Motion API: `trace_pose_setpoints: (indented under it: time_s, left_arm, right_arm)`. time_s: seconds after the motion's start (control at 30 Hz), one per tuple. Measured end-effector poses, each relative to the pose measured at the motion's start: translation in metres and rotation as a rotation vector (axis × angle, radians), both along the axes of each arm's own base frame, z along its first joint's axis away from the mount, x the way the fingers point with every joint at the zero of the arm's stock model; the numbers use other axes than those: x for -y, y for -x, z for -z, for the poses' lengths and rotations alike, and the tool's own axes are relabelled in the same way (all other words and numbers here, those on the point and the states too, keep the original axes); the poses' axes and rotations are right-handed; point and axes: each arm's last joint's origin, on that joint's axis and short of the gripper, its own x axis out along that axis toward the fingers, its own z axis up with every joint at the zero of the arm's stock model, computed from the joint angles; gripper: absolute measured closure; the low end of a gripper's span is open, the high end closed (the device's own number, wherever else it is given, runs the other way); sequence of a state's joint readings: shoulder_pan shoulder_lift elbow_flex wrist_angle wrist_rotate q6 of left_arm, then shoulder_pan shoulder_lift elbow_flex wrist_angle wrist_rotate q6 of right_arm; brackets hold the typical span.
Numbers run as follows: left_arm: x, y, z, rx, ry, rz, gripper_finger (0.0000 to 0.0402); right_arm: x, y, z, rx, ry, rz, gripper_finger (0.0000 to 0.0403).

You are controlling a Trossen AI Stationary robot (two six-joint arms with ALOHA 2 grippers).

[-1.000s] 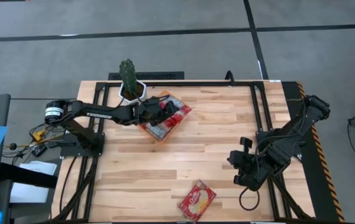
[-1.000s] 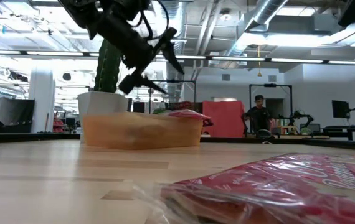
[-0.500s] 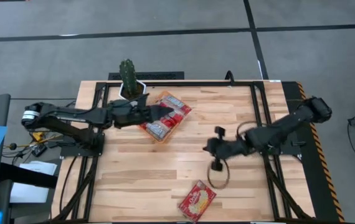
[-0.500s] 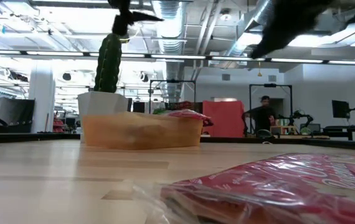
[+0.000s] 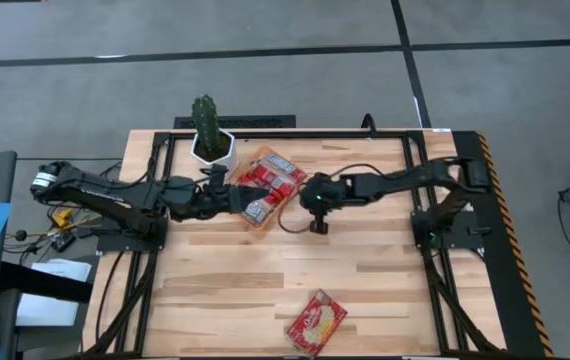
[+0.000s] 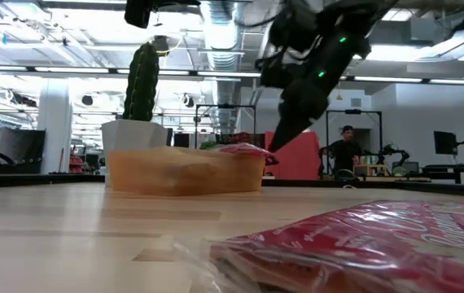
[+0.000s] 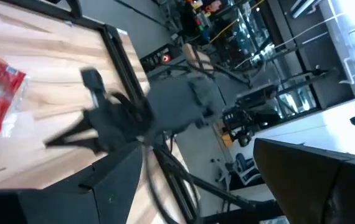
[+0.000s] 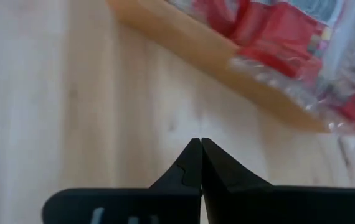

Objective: Sort popcorn bags into baskets
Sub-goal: Put the popcorn bag into the orange bin

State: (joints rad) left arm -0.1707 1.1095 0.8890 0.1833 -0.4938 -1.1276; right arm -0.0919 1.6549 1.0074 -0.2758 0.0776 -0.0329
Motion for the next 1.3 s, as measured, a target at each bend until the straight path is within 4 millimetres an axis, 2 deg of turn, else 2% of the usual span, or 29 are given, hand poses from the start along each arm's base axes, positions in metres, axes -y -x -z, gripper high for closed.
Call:
trace_pose_setpoints:
  time_s: [0.2, 0.5, 0.63, 0.77, 0.93, 1.1, 1.2, 1.3]
  left_arm:
    - [0.011, 0.002, 0.002, -0.011, 0.014, 0.037, 0.0107]
    - [0.02, 0.004, 0.003, -0.021, 0.017, 0.065, 0.0107]
    - [0.022, 0.004, 0.006, -0.049, 0.028, 0.074, 0.0107]
    - [0.025, 0.005, 0.008, -0.075, 0.027, 0.086, 0.0107]
    - [0.03, 0.005, 0.015, -0.129, 0.021, 0.099, 0.0107]
    - [0.051, -0.008, 0.042, -0.255, 0.049, 0.153, 0.0107]
    - [0.07, -0.024, 0.065, -0.308, 0.072, 0.219, 0.0107]
    - [0.089, -0.042, 0.092, -0.346, 0.095, 0.289, 0.0107]
  right_arm:
    - [0.023, -0.021, 0.012, -0.059, 0.043, -0.01, 0.0386]
    - [0.044, -0.046, 0.013, -0.113, 0.133, -0.018, 0.0379]
    - [0.048, -0.05, 0.008, -0.124, 0.142, -0.027, 0.0374]
    - [0.044, -0.046, -0.002, -0.157, 0.14, -0.047, 0.0381]
    - [0.036, -0.029, -0.021, -0.209, 0.105, -0.061, 0.0386]
    - [0.016, 0.005, -0.053, -0.293, -0.004, -0.033, 0.0371]
    - [-0.007, 0.032, -0.073, -0.299, -0.215, -0.028, 0.0365]
    - [-0.044, 0.052, -0.091, -0.198, -0.357, -0.078, 0.0368]
